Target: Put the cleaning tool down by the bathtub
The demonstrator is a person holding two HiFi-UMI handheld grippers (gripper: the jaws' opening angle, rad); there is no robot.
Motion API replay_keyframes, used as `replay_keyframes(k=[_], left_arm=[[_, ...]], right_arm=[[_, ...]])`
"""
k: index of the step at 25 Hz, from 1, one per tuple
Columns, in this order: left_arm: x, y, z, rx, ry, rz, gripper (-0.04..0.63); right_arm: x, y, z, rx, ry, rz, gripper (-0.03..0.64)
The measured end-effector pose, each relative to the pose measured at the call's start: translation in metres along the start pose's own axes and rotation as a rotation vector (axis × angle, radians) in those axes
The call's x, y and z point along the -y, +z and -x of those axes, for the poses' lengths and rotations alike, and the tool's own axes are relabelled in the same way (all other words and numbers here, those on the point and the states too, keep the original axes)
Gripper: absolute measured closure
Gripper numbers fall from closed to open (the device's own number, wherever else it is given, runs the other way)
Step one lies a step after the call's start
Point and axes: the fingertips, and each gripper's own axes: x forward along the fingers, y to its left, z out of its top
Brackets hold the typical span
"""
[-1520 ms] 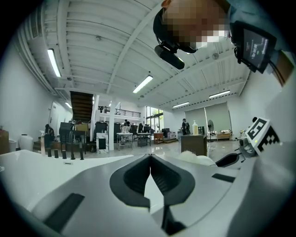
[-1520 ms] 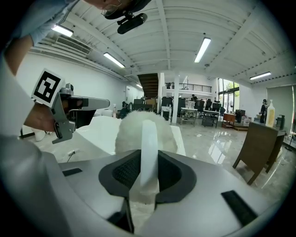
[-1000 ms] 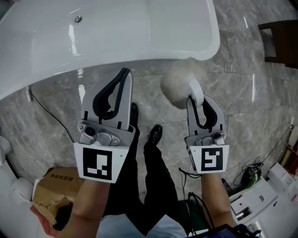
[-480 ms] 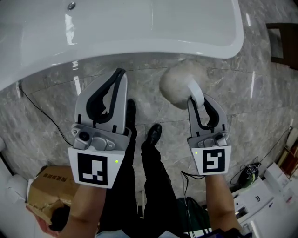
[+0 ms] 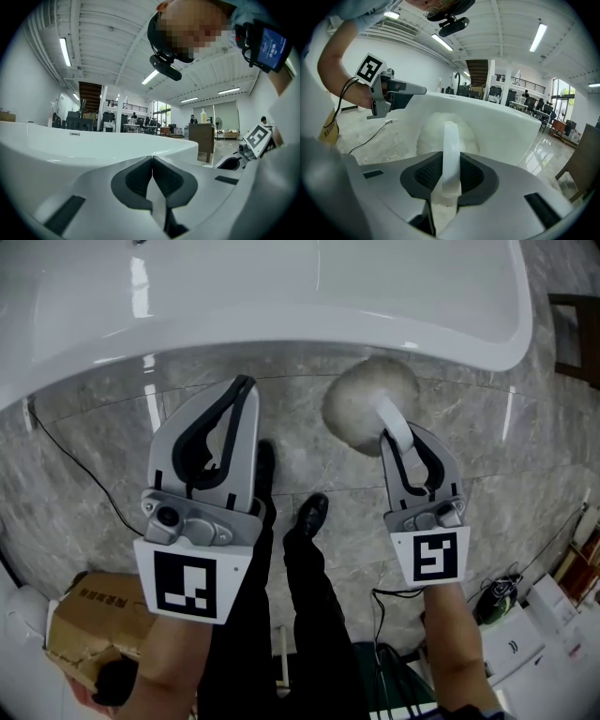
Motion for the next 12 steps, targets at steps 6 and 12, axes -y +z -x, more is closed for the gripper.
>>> replay_keyframes(k=[6,12], left_arm=[[-0.01,-0.027,-0.004,-0.009,0.005,-0.004,0.578],[-0.017,-0.054,-0.005,-0.019,0.004,-0.012,0.578]], right_arm=[[-0.009,-0.019,-0.031,0.006,0.037,0.03,0.515],[-0.023,-0.045,-0.056,-0.011,0.089,0.092,0.515]])
